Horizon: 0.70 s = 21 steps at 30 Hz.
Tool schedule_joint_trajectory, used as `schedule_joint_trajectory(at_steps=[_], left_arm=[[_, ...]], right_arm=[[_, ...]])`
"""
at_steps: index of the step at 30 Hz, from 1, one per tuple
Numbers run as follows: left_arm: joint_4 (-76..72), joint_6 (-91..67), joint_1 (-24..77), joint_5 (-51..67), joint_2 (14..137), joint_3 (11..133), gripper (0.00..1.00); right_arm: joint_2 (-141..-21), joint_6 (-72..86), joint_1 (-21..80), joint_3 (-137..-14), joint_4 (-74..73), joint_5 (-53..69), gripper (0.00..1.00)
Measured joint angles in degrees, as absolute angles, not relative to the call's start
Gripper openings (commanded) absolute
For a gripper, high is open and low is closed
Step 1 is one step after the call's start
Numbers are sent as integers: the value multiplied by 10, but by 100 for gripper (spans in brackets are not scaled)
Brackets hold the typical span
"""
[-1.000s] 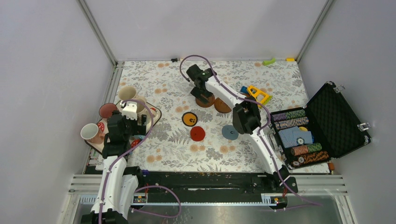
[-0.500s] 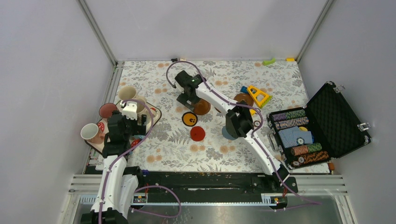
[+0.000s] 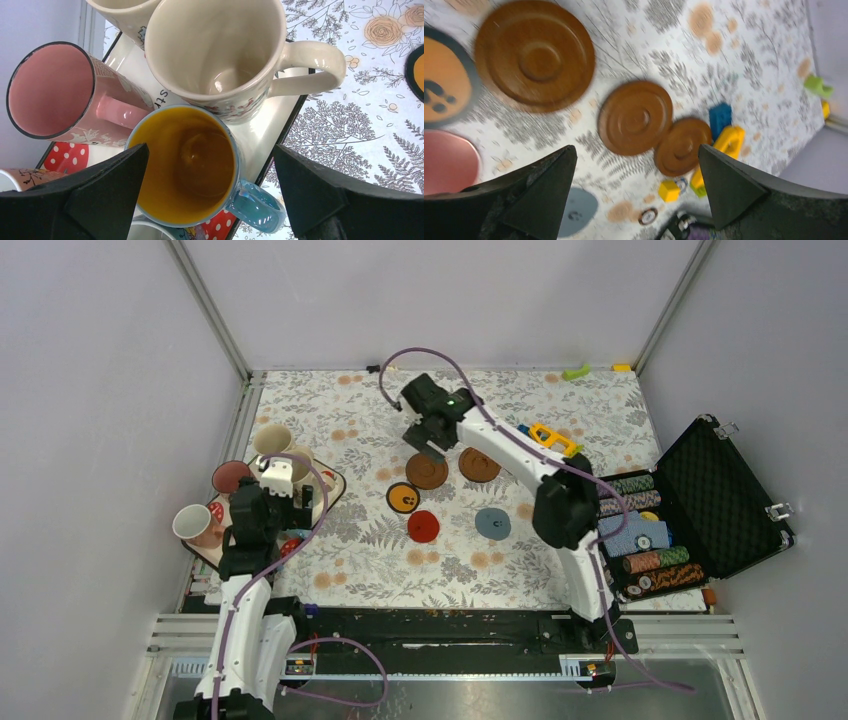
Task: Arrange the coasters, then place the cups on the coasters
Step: Move the coaster to the center of the board.
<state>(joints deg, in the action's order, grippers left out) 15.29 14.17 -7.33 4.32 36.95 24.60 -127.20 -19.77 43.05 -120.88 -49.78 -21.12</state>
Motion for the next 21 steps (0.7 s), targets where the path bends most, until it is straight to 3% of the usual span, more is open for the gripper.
schedule_joint_trajectory(at_steps=[4, 9, 21], left_arm=[[153, 142, -73, 43, 361, 246, 99], [154, 142, -73, 43, 361, 246, 99], [154, 142, -73, 43, 361, 246, 99]], right_arm=[[-1193, -197, 413, -1097, -463, -233, 100], [-1198, -197, 407, -992, -428, -263, 99], [-1278, -182, 324, -1026, -407, -316, 100]])
